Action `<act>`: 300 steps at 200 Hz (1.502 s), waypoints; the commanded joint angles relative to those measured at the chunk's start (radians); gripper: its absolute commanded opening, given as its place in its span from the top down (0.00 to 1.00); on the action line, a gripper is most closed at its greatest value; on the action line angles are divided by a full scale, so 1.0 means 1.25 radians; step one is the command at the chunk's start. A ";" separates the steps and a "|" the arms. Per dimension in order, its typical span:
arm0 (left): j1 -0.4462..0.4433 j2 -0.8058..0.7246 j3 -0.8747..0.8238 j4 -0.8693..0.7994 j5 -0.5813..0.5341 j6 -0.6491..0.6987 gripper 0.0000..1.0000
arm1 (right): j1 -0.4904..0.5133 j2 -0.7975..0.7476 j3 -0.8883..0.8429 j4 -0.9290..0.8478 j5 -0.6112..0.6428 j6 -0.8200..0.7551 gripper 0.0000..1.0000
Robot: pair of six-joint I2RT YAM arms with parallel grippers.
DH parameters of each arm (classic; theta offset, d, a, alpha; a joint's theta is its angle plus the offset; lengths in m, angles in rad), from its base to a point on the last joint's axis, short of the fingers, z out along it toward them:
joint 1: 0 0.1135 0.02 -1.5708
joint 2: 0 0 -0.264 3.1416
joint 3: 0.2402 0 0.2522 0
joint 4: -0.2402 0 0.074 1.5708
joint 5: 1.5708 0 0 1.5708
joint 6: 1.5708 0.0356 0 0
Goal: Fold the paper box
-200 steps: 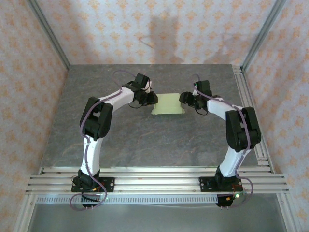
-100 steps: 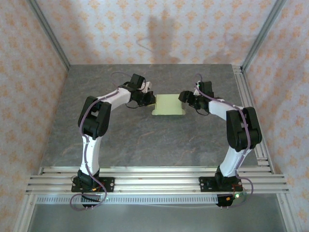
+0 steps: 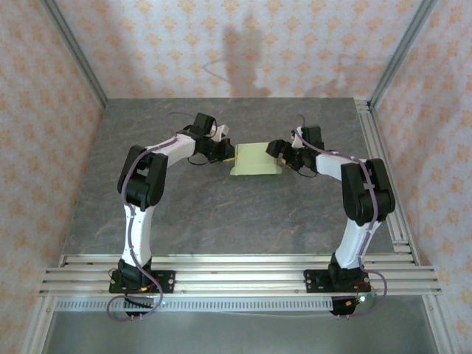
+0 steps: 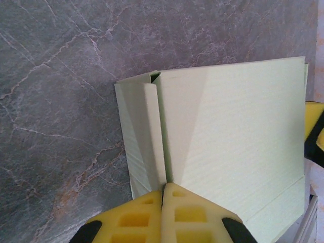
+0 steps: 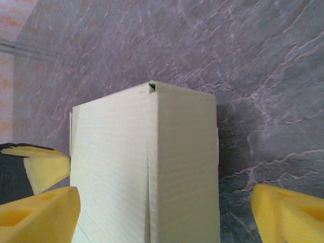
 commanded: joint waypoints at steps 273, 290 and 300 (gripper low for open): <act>0.006 -0.184 -0.153 0.148 -0.144 0.086 0.65 | -0.037 -0.081 -0.029 0.131 -0.073 0.213 0.59; -0.017 -0.259 -0.179 0.141 -0.216 0.169 0.65 | -0.040 -0.103 -0.028 0.111 -0.070 0.216 0.58; -0.043 -0.299 -0.188 0.128 -0.273 0.237 0.64 | -0.041 -0.119 -0.027 0.101 -0.069 0.220 0.59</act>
